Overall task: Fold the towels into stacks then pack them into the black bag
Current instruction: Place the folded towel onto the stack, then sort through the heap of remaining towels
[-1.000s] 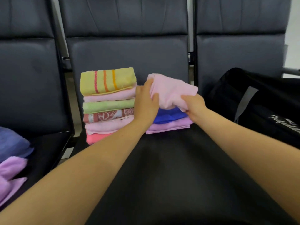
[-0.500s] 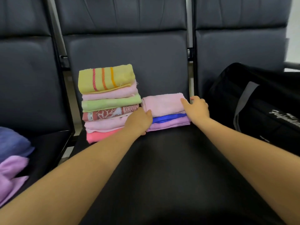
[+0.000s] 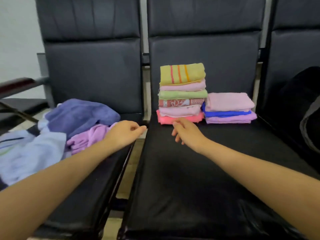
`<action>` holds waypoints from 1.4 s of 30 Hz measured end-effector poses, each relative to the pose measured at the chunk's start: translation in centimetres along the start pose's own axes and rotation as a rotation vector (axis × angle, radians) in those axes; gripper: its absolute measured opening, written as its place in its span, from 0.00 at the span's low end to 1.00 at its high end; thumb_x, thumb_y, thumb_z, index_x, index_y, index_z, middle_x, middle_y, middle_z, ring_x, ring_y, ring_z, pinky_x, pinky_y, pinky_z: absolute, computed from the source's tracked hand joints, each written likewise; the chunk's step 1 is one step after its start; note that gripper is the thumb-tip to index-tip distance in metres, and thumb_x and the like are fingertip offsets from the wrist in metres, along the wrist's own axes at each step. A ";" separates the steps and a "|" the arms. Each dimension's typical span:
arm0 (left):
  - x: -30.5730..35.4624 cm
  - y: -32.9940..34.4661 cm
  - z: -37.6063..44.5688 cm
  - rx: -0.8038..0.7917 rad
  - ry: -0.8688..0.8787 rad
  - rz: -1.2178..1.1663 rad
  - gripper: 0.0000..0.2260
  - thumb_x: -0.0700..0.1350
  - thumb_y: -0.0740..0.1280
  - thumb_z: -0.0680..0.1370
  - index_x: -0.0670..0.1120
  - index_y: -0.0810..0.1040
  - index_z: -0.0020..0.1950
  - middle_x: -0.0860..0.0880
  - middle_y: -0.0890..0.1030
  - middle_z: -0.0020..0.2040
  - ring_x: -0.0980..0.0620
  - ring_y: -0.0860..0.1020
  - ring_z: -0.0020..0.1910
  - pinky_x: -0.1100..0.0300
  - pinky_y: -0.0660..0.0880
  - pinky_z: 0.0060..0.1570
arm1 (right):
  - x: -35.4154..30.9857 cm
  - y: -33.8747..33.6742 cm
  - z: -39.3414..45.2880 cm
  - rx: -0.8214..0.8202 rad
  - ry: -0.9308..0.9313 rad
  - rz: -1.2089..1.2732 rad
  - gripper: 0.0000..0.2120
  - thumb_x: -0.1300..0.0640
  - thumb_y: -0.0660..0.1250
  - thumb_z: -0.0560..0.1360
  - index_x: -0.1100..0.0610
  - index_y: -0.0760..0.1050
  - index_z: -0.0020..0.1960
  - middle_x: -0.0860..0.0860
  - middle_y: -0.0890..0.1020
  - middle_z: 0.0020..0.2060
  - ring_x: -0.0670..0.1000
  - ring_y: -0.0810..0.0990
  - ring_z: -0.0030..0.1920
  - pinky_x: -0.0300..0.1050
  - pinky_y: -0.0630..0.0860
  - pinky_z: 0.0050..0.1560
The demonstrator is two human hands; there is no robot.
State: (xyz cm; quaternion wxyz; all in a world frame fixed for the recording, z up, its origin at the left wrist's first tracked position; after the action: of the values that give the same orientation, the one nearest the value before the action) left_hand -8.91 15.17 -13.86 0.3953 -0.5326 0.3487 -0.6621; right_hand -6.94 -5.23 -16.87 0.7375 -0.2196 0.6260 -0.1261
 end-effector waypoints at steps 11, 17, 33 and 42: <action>-20.8 -12.4 -8.2 0.512 -0.311 0.010 0.09 0.49 0.64 0.75 0.46 0.82 0.48 0.42 0.80 0.46 0.42 0.76 0.49 0.50 0.72 0.49 | -6.5 18.1 1.7 -0.203 -0.097 -0.086 0.10 0.55 0.61 0.78 0.53 0.75 0.58 0.46 0.78 0.41 0.50 0.77 0.46 0.42 0.71 0.46; -28.4 -9.4 -9.9 0.333 -0.477 -0.088 0.17 0.58 0.65 0.76 0.46 0.77 0.55 0.42 0.79 0.49 0.41 0.76 0.48 0.51 0.70 0.48 | -9.6 23.7 3.8 -0.218 -0.070 -0.282 0.30 0.37 0.62 0.75 0.50 0.63 0.72 0.57 0.69 0.64 0.60 0.75 0.60 0.52 0.74 0.61; -31.3 -6.8 -8.3 0.518 -0.476 -0.510 0.18 0.50 0.57 0.80 0.37 0.77 0.44 0.41 0.80 0.41 0.44 0.76 0.43 0.46 0.71 0.48 | -6.9 25.3 12.2 0.078 0.355 0.159 0.31 0.38 0.66 0.74 0.60 0.72 0.66 0.56 0.75 0.64 0.59 0.72 0.65 0.53 0.68 0.67; -30.6 -7.1 -8.6 0.575 -0.406 -0.638 0.22 0.61 0.59 0.77 0.44 0.77 0.39 0.51 0.80 0.37 0.56 0.76 0.39 0.55 0.72 0.46 | -8.1 24.1 14.7 0.179 0.241 0.217 0.11 0.49 0.66 0.77 0.57 0.75 0.44 0.53 0.77 0.39 0.55 0.76 0.44 0.42 0.67 0.43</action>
State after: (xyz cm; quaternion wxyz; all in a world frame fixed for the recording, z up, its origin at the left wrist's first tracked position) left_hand -14.77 46.01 -22.38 0.3637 -0.6010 -0.1140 -0.7025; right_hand 3.78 21.91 -19.69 0.6829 -0.0676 0.7164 -0.1262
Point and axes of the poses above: each hand's wrist, its own z-axis towards the middle knuckle, its own y-axis out of the palm, x = y × z, the point moved 9 cm from there along z, towards the middle knuckle
